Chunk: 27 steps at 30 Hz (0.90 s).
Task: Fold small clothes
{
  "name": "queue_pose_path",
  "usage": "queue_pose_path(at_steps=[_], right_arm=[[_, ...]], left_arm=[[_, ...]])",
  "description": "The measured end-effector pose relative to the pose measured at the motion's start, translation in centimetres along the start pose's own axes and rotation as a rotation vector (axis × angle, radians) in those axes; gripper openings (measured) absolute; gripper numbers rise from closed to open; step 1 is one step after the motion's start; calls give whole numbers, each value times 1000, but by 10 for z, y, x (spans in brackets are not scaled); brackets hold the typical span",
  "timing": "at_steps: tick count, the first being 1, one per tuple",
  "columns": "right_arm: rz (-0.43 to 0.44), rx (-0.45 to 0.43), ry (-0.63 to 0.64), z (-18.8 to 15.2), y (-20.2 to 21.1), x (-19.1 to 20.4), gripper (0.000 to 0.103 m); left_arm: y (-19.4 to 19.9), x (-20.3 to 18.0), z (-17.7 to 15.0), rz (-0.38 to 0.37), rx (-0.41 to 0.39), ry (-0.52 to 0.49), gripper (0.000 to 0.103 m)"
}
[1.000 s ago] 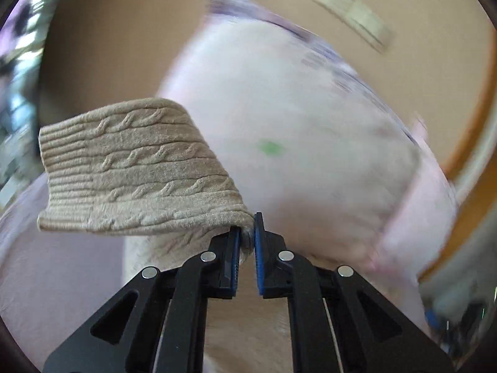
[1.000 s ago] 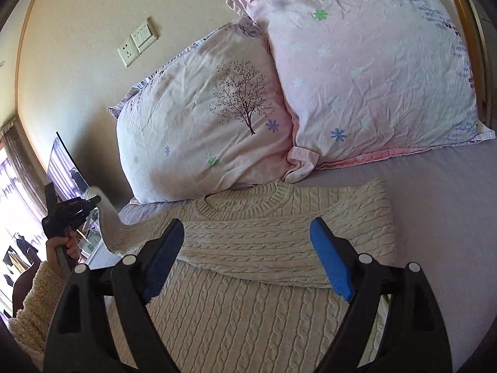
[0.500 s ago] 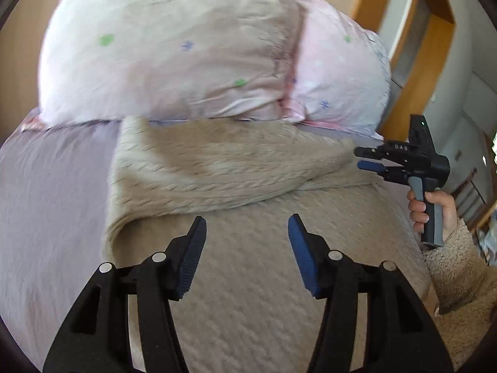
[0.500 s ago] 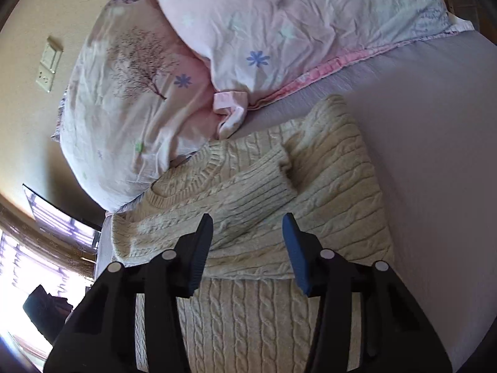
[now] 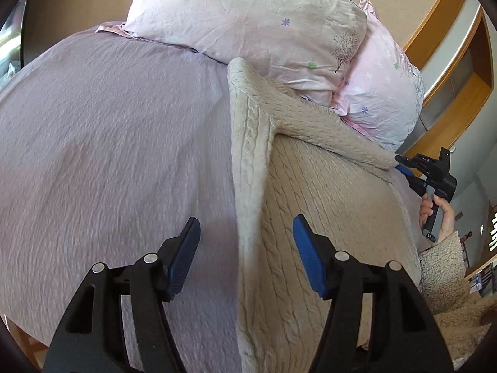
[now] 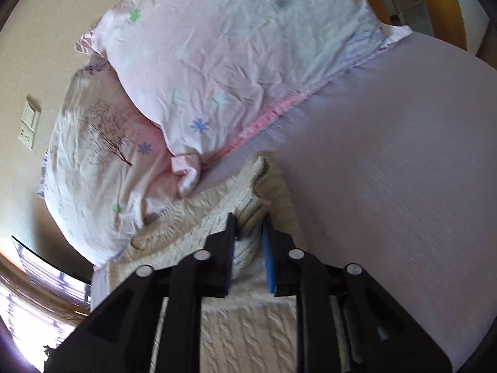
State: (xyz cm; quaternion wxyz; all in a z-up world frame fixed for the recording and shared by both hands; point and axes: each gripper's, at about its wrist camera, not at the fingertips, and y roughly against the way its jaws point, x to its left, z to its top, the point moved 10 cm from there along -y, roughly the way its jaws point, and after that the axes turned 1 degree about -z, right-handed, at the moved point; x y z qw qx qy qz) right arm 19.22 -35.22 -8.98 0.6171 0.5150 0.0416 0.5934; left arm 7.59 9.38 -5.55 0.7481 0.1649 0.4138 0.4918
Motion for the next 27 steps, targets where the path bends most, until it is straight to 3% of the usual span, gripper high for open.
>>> queue_pose_path(at_steps=[1, 2, 5, 9, 11, 15, 17, 18, 19, 22, 25, 27], right_arm=[[5, 16, 9, -11, 9, -7, 67], [1, 27, 25, -22, 18, -14, 72], [17, 106, 27, -68, 41, -41, 70], [190, 214, 33, -127, 76, -44, 54], [283, 278, 44, -159, 90, -40, 43], [362, 344, 112, -200, 113, -32, 32], [362, 377, 158, -214, 114, -27, 9], [356, 374, 182, -213, 113, -23, 9], [370, 358, 192, -207, 112, -15, 8], [431, 253, 216, -165, 117, 12, 8], [443, 106, 263, -97, 114, 41, 8], [454, 3, 265, -46, 103, 61, 8]], left_arm=[[2, -1, -3, -9, -4, -1, 62], [4, -3, -6, -27, -8, 3, 62], [13, -7, -20, -119, -18, 52, 62], [25, -14, -44, -195, -11, 88, 41], [32, -19, -58, -228, 0, 102, 39], [43, -27, -83, -294, 6, 154, 31], [45, -29, -90, -288, 16, 160, 23], [43, -29, -91, -282, 27, 166, 10], [41, -32, -91, -291, 38, 169, 6], [41, -47, -69, -328, 21, 134, 6], [41, -56, -7, -368, -72, 137, 6], [31, -50, 47, -355, -146, 174, 6]])
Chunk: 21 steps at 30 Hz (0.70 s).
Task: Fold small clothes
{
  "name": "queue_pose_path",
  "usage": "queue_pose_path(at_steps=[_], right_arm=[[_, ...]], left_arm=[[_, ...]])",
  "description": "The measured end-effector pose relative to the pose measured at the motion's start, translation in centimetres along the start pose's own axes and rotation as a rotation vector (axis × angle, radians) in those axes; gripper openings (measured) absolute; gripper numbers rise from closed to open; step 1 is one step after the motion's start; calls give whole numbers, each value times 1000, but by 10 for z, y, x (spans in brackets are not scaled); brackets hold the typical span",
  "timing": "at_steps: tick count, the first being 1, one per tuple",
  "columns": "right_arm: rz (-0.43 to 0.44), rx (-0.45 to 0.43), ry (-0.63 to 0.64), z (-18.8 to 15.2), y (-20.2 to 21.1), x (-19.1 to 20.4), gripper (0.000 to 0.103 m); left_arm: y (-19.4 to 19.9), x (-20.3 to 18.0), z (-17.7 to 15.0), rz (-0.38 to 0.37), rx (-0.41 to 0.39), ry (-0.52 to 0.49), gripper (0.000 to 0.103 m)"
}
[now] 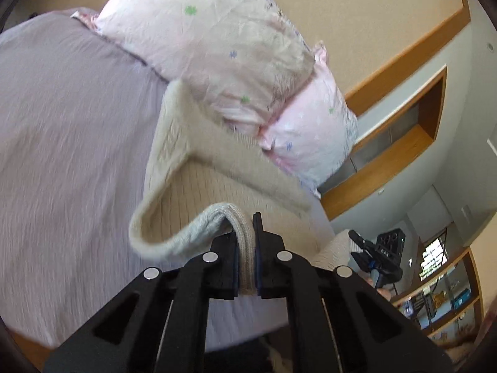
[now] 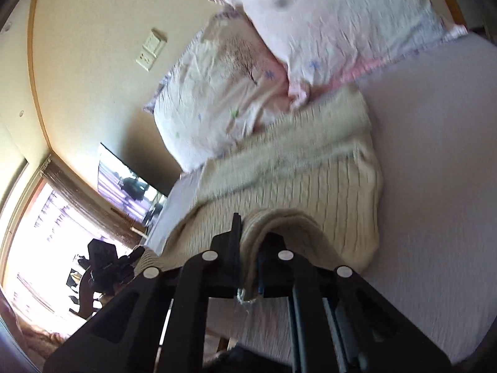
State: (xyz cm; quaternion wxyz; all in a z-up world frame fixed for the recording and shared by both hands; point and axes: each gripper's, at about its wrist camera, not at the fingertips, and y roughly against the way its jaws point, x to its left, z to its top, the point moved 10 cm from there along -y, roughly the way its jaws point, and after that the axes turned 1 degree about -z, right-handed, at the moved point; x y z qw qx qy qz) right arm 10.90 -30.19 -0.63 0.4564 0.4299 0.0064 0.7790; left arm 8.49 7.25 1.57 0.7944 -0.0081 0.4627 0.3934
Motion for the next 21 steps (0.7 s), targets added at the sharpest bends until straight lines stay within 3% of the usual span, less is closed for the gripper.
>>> queue_pose_path(at_steps=[3, 6, 8, 12, 14, 15, 16, 17, 18, 19, 21], right_arm=[[-20, -91, -54, 67, -41, -25, 8], [-229, -72, -52, 99, -102, -71, 8], [-325, -26, -80, 101, -134, -101, 8], [-421, 40, -197, 94, -162, -140, 13], [-455, 41, -219, 95, -162, -148, 30], [-483, 17, -217, 98, -158, -150, 43], [-525, -23, -205, 102, -150, -151, 65], [-605, -74, -191, 106, -136, -153, 97], [-665, -148, -176, 110, -119, -153, 101], [-667, -201, -162, 112, -107, -150, 101], [-582, -231, -162, 111, -94, -144, 101]], left_arm=[[-47, 20, 73, 73, -68, 69, 6], [-111, 52, 125, 192, -52, 98, 6], [-150, 74, 142, 281, -9, 105, 6], [-185, 96, 139, 314, 38, 169, 7], [-185, 98, 137, 303, 48, 185, 9], [-183, 97, 136, 274, 63, 206, 18], [-179, 96, 135, 253, 79, 223, 40], [-173, 94, 136, 238, 78, 228, 53], [-162, 91, 138, 231, 58, 220, 72], [-152, 89, 141, 240, 37, 202, 80], [-135, 87, 143, 273, 29, 156, 81]])
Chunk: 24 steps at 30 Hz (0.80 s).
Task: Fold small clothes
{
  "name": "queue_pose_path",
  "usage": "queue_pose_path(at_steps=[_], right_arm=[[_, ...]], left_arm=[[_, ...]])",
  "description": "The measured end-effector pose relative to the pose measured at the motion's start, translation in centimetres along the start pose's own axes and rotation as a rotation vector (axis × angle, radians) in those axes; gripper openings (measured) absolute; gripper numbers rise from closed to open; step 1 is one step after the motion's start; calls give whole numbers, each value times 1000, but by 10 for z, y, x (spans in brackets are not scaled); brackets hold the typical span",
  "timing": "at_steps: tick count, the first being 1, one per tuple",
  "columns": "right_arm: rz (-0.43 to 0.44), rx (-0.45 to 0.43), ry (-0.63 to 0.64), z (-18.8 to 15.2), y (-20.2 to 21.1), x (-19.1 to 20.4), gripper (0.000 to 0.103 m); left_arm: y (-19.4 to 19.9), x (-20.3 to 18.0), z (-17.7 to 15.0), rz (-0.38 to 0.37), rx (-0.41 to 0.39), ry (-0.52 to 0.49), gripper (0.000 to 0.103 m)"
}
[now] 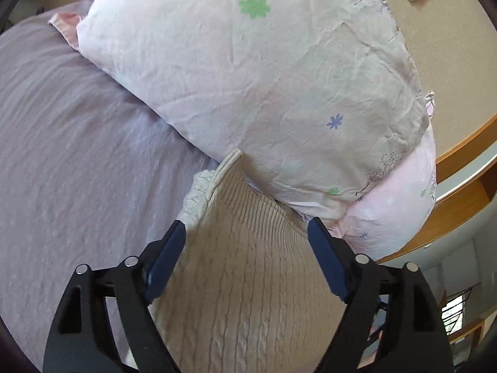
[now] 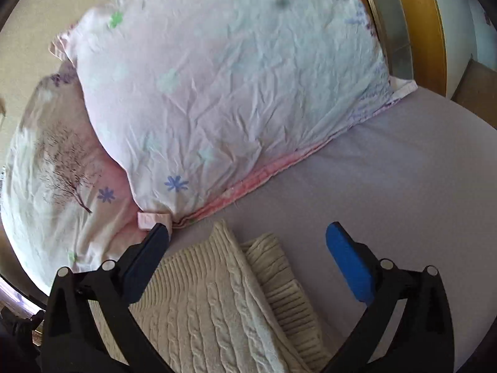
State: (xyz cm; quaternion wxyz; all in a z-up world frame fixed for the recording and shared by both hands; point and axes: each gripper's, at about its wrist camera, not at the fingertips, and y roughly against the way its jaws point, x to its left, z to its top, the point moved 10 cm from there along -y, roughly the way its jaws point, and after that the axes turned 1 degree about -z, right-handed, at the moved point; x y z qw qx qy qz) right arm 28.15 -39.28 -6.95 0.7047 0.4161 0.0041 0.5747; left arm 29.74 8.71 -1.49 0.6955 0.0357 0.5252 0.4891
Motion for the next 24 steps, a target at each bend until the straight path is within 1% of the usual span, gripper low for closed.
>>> queue_pose_path(at_steps=[2, 3, 4, 5, 7, 8, 9, 10, 11, 12, 13, 15, 16, 17, 18, 20, 21, 23, 24], right_arm=[[84, 0, -43, -2, 5, -3, 101], [116, 5, -57, -4, 5, -5, 101], [128, 19, -65, -6, 2, -6, 101], [130, 41, -68, -8, -2, -7, 101], [149, 72, -75, -12, -6, -4, 101], [156, 76, -77, -13, -5, -1, 101], [161, 78, -76, -14, -5, 1, 101], [169, 77, -76, -13, -6, 2, 101], [181, 75, -77, -11, -6, 3, 101], [192, 74, -81, -11, -5, 3, 101], [203, 76, -88, -12, -5, 3, 101], [227, 85, -106, -10, -1, 0, 101], [241, 89, -117, -8, 1, -1, 101], [252, 91, -127, -5, 2, -2, 101], [264, 88, -140, -1, 5, -4, 101], [284, 63, -168, 8, 11, -9, 101], [286, 51, -174, 11, 14, -12, 101], [281, 37, -166, 16, 19, -15, 101], [281, 32, -162, 18, 20, -16, 101]], left_arm=[[5, 8, -4, 22, 29, -30, 79], [4, 14, -8, 45, 51, -41, 72], [1, 20, -13, 65, 73, -44, 64], [-1, 27, -18, 70, 96, -35, 61], [-10, 34, -29, 50, 143, -7, 51], [-14, 35, -35, 37, 163, 2, 49], [-14, 33, -36, 27, 149, -12, 46], [-16, 32, -40, 21, 164, -21, 39], [-18, 32, -43, 13, 170, -17, 36], [-20, 31, -45, 1, 170, -1, 27], [-22, 30, -48, -26, 181, 30, 18], [-21, 25, -49, -81, 170, 100, 17], [-19, 17, -48, -126, 159, 133, 16], [-17, 1, -46, -192, 148, 162, 15], [-13, -19, -45, -255, 137, 167, 15], [-9, -69, -45, -357, 117, 129, 15], [-12, -99, -48, -419, 121, 114, 15], [-29, -160, -58, -537, 156, 80, 15], [-42, -189, -65, -584, 180, 56, 15]])
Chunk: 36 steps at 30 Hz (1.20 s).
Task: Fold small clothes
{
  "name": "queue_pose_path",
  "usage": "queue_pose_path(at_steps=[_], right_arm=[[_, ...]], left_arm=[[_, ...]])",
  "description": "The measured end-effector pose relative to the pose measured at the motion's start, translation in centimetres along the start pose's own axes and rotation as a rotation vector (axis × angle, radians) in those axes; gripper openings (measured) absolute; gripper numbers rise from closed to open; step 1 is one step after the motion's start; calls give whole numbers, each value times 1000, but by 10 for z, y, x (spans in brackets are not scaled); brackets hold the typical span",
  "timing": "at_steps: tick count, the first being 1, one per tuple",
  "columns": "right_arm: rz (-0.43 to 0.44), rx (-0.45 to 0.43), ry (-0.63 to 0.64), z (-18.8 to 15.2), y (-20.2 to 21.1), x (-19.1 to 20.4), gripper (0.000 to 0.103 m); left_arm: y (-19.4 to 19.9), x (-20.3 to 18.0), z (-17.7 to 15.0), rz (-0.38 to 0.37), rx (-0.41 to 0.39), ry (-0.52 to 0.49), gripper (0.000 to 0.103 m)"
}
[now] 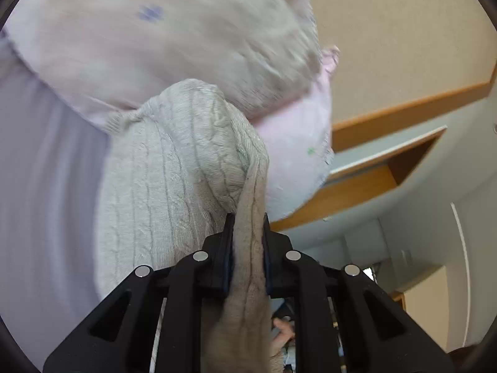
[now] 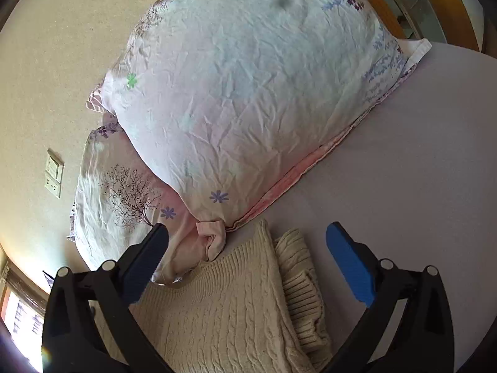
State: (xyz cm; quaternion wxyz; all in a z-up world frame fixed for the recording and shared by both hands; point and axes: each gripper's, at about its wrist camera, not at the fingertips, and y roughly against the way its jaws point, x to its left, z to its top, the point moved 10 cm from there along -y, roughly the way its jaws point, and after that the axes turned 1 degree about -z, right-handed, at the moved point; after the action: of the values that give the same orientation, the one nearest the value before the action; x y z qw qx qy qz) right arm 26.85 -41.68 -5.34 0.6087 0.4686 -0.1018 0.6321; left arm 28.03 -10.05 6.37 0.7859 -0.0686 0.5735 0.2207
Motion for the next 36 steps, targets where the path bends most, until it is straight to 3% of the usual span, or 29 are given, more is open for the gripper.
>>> queue_pose_path(at_steps=[3, 6, 8, 10, 11, 12, 13, 14, 16, 21, 23, 24, 25, 28, 30, 32, 34, 36], right_arm=[[-25, -14, 19, 9, 4, -6, 101], [-79, -17, 57, 19, 8, -21, 101], [-72, 1, 64, 24, 11, -28, 101], [9, 38, 20, 25, 14, -29, 100], [70, 66, -3, 24, 15, -26, 97], [123, 107, -11, 19, 14, -21, 96], [158, 151, -4, 13, 11, -14, 88], [167, 192, 20, 6, 8, -9, 77], [135, 244, 109, -7, 1, 3, 62], [0, 406, 258, -55, -31, 12, 56], [-86, 397, 298, -59, -38, 4, 22], [-71, 369, 283, -54, -35, 5, 13], [-41, 343, 233, -47, -29, 4, 10], [-97, 301, 134, -30, -21, -26, 10], [-117, 318, 117, -30, -21, -31, 24], [-185, 307, 145, -27, -20, -33, 88], [-159, 300, 149, -25, -18, -30, 91], [-115, 375, 100, -36, -25, -33, 91]], left_arm=[[-94, -22, -22, -128, 109, 53, 12], [-181, -9, -63, -152, 273, 224, 12], [-200, -14, -87, -188, 380, 266, 12], [-186, -26, -81, -180, 344, 140, 14], [-173, -28, -72, -150, 304, 73, 17], [-157, -26, -62, -101, 260, 20, 36], [-140, -18, -50, -34, 211, -21, 62], [-122, -7, -39, 59, 160, -60, 72], [-94, 19, -24, 248, 105, -133, 74], [-59, 83, -20, 446, 113, -87, 74], [-59, 93, -30, 470, 136, -81, 74], [-62, 97, -31, 475, 148, -82, 74], [-65, 99, -32, 479, 157, -86, 75], [-64, 97, -43, 477, 174, -116, 81], [-68, 95, -47, 482, 183, -149, 83], [-71, 95, -52, 488, 202, -164, 83], [-73, 93, -55, 480, 199, -169, 84], [-76, 92, -57, 476, 200, -178, 84]])
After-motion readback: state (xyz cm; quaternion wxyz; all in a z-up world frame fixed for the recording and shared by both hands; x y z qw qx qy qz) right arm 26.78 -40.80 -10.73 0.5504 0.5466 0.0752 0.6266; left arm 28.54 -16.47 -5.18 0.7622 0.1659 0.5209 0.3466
